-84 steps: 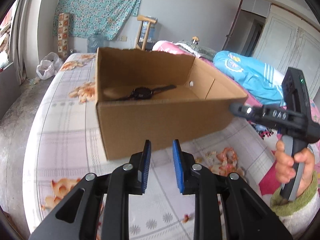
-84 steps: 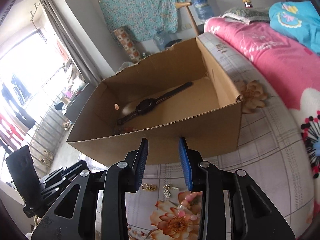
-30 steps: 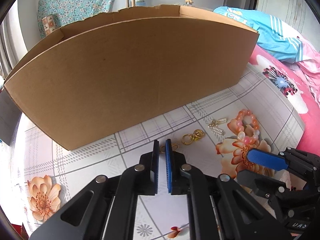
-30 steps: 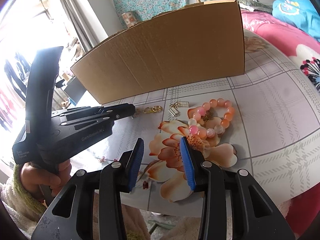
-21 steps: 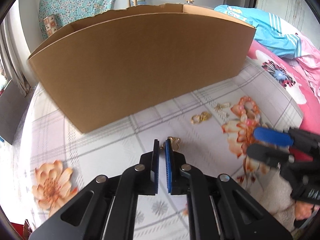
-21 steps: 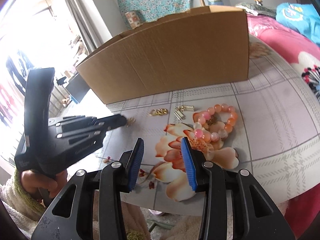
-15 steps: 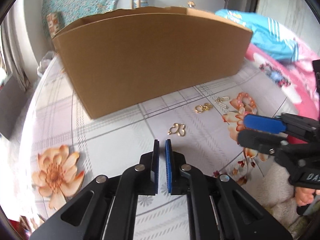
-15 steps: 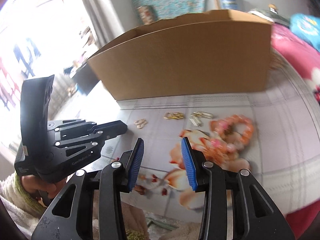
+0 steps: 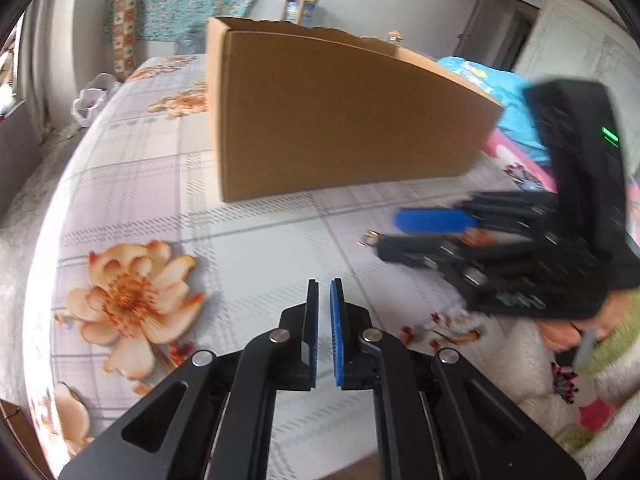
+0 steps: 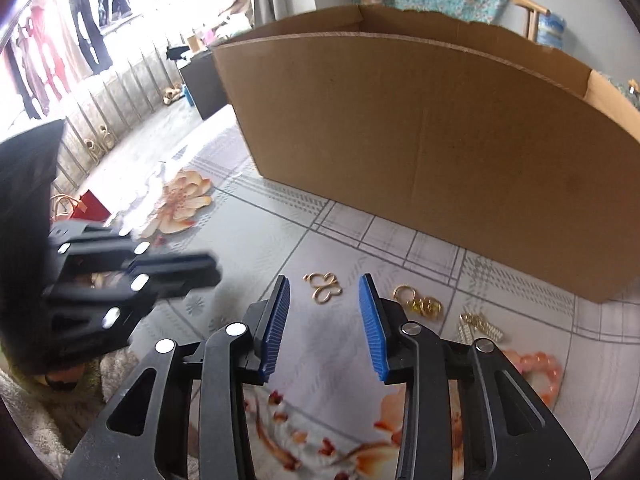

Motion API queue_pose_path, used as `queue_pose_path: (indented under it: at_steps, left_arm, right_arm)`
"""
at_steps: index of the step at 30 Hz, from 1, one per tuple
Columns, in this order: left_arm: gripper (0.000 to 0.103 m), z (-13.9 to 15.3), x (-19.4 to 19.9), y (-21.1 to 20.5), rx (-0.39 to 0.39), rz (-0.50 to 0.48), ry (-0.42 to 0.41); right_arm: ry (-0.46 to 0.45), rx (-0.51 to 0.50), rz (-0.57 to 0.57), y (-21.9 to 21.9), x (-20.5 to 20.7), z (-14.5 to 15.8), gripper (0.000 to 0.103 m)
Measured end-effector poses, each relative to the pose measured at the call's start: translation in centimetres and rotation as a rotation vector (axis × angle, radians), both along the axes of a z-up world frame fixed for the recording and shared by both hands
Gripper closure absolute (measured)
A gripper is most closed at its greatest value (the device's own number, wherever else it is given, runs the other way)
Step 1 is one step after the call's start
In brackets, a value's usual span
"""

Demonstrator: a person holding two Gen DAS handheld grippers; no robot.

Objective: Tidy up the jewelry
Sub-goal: 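Open the left gripper and center it over the gold butterfly charm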

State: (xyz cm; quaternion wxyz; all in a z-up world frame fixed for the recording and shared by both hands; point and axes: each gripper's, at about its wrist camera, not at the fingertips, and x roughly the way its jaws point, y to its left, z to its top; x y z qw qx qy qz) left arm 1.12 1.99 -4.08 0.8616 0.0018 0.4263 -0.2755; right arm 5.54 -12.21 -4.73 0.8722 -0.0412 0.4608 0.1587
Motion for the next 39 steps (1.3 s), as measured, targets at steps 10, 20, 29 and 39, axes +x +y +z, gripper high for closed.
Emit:
queue_pose_path:
  at_steps: [10,20,29,39]
  left_arm:
    - [0.097,-0.5,-1.2,-2.0,0.009,-0.112,-0.003]
    - [0.097,-0.3,-1.0,-2.6,0.028,-0.099,-0.006]
    - [0.097,-0.1,-0.8,-3.4,0.046,-0.07,-0.005]
    - [0.065,1.0,1.8,-4.7,0.077,-0.048,-0.049]
  right_arm:
    - [0.145,0.187,-0.04,-0.5,1.5,-0.5,0.071]
    - [0.117,0.265,-0.092,-3.1,0.0,1.0,0.071]
    - [0.211,0.4,-0.064,-3.7,-1.1,0.6,0.071]
    - [0.145,0.451,-0.174,-7.5,-4.9,2.2,0.071]
